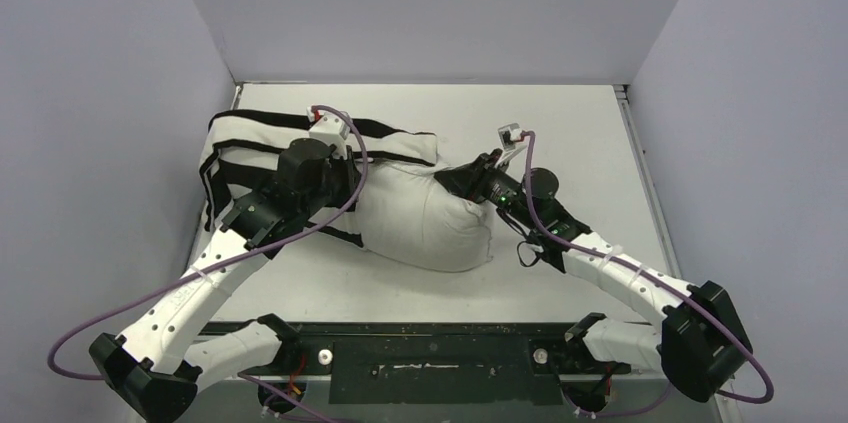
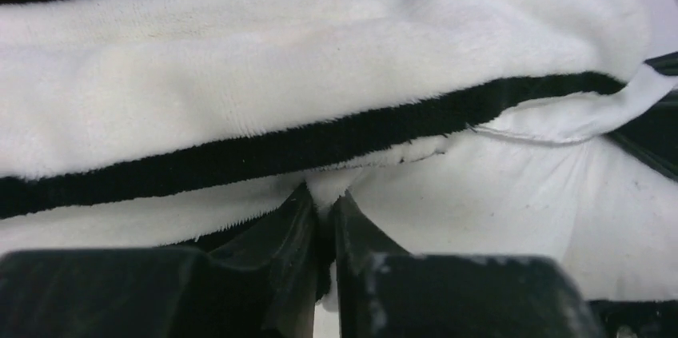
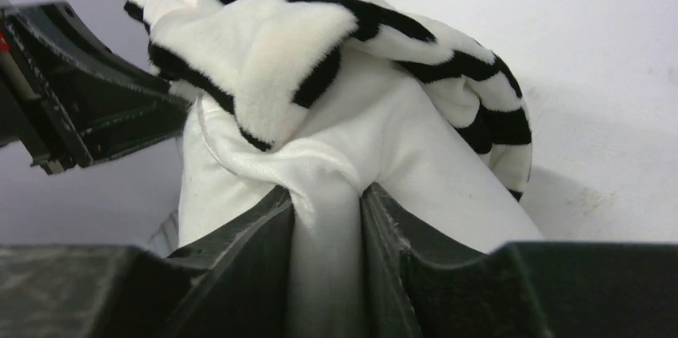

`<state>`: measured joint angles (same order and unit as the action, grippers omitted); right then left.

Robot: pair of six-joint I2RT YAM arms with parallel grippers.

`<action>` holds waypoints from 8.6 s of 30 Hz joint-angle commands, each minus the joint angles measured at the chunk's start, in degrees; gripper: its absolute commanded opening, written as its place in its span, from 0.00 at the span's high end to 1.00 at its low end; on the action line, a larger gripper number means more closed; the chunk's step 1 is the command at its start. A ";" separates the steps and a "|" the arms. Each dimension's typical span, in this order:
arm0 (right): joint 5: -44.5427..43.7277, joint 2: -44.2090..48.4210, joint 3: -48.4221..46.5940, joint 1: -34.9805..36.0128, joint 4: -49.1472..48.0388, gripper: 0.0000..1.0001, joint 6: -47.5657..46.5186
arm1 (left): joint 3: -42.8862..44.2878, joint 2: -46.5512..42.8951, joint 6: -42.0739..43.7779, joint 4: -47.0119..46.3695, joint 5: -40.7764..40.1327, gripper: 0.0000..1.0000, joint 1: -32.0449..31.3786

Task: Put the pillow into the pillowcase
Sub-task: Stuff the pillow into the pillowcase.

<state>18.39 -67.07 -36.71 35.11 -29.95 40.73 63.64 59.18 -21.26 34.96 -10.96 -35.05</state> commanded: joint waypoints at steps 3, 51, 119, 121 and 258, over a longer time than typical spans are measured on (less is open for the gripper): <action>7.64 3.88 -8.51 0.22 13.84 0.43 -23.35 | -1.59 -2.64 2.96 -15.59 5.13 1.00 0.17; 3.02 -16.91 -26.40 6.54 20.23 1.00 -44.76 | -0.06 -3.66 -0.08 -5.16 3.16 0.57 0.37; -10.66 0.39 -12.86 -8.49 23.11 0.08 -23.97 | 14.86 25.23 0.54 -18.98 18.39 0.60 3.49; -10.00 -0.29 -13.78 -7.58 23.71 0.05 -21.95 | 13.05 25.26 0.45 -20.40 20.02 0.60 6.37; -30.95 -48.36 -28.66 7.49 -26.86 1.00 -6.94 | -35.37 7.55 -26.52 -45.08 14.88 1.00 -3.22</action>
<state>-4.45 -112.22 -61.28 42.89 -51.53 29.10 29.36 68.82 -45.15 -9.26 -2.15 -31.42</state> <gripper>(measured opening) 0.115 0.033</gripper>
